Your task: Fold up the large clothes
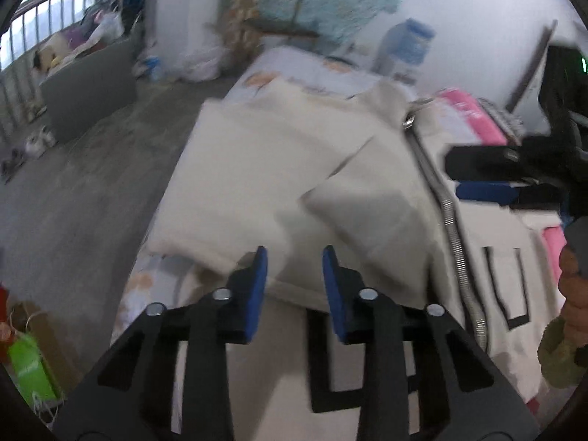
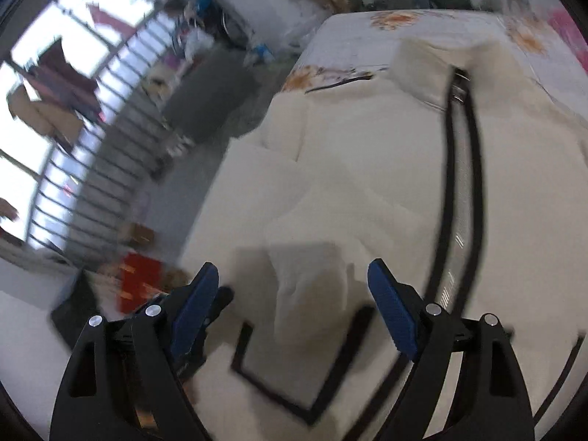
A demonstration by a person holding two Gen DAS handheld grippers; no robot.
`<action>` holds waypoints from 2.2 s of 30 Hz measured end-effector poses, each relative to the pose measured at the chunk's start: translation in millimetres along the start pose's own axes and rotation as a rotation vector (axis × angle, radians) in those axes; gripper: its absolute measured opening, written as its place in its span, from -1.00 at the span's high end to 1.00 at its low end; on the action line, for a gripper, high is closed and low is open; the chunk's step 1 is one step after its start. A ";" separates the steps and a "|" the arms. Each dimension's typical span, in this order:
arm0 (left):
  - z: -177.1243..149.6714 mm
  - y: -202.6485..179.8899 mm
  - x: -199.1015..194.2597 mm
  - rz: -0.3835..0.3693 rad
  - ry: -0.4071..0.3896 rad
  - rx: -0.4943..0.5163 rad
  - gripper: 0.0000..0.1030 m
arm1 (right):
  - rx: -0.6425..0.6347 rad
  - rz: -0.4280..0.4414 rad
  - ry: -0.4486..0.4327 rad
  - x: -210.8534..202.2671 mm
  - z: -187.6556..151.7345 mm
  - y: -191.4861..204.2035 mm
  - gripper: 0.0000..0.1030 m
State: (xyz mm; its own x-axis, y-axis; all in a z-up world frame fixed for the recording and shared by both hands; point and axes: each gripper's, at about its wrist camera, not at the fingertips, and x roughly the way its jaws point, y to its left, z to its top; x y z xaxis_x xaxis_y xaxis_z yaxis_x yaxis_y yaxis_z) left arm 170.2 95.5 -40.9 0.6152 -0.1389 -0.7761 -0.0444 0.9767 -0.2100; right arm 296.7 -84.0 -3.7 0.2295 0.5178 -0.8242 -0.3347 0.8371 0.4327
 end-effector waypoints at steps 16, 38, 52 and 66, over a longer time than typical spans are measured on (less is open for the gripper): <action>-13.7 32.8 5.8 -0.130 -0.056 -0.111 0.55 | -0.171 -0.355 0.006 17.6 -30.6 -7.9 0.24; -14.2 29.3 7.2 -0.116 -0.063 -0.107 0.55 | 0.623 0.231 -0.073 -40.8 -122.6 -156.5 -0.14; -12.9 28.4 -3.5 -0.119 -0.061 -0.129 0.55 | 0.445 0.166 -0.031 -31.6 -85.7 -120.5 0.88; -5.3 30.7 -3.1 -0.027 0.009 -0.088 0.53 | 0.214 0.045 -0.425 -161.9 13.3 -104.1 0.89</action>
State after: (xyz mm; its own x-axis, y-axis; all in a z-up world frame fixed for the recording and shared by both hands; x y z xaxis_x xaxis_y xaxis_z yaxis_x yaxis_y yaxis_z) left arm 162.8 125.0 -48.1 0.6096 -0.1668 -0.7749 -0.0974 0.9545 -0.2820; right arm 306.6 -252.6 89.6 0.5877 0.5431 -0.5997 -0.1676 0.8069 0.5665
